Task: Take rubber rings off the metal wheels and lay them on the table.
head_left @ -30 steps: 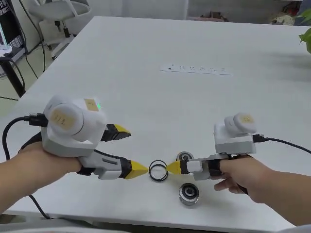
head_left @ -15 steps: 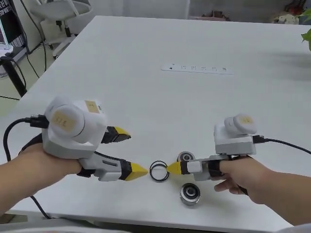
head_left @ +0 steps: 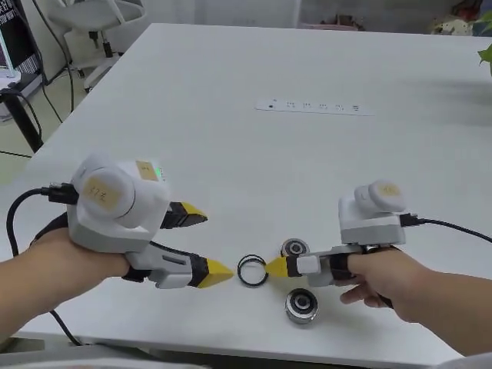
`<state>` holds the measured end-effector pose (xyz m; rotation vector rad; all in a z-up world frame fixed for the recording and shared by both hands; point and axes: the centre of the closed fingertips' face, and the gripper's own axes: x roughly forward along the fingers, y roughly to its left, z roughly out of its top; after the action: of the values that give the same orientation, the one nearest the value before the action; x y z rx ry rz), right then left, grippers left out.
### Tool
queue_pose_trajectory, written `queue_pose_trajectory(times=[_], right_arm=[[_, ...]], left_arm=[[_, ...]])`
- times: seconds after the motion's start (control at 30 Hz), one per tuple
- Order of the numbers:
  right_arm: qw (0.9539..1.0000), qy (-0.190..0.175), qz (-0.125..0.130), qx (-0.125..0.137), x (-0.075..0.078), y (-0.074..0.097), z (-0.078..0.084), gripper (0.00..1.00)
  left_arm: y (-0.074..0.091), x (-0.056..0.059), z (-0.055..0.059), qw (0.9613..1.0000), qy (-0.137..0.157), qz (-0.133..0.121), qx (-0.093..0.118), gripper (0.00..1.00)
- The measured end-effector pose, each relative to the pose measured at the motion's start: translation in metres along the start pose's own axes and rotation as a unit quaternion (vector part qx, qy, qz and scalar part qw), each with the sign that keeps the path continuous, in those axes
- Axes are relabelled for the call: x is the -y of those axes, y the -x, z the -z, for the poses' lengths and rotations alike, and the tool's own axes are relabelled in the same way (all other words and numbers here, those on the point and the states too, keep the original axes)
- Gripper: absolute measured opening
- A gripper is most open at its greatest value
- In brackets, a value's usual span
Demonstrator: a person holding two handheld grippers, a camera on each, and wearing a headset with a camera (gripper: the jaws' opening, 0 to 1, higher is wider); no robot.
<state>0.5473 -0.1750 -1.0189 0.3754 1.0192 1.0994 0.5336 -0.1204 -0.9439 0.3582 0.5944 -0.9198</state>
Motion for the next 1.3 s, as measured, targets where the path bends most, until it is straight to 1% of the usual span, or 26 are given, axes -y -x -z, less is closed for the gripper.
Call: queue_pose_trajectory(times=[0.6, 0.77, 1.03, 1.3], right_arm=[[0.9999, 0.011, 0.005, -0.001, 0.0001, 0.0010, -0.0005, 0.00], [0.9999, 0.011, 0.006, 0.004, 0.0006, 0.0017, -0.0023, 0.01], [0.9999, 0.009, 0.007, 0.004, 0.0015, 0.0037, -0.0020, 0.02], [0.9999, 0.005, 0.009, 0.005, 0.0022, 0.0093, -0.0025, 0.05]], left_arm=[[-0.0012, 0.0035, 0.0011, 1.0000, 0.001, 0.005, -0.003, 0.55], [-0.0013, 0.0035, 0.0022, 1.0000, 0.001, 0.005, -0.004, 0.55], [-0.0013, 0.0029, 0.0032, 1.0000, 0.000, 0.005, -0.007, 0.55], [-0.0045, 0.0019, 0.0059, 0.9999, 0.002, 0.009, -0.011, 0.55]])
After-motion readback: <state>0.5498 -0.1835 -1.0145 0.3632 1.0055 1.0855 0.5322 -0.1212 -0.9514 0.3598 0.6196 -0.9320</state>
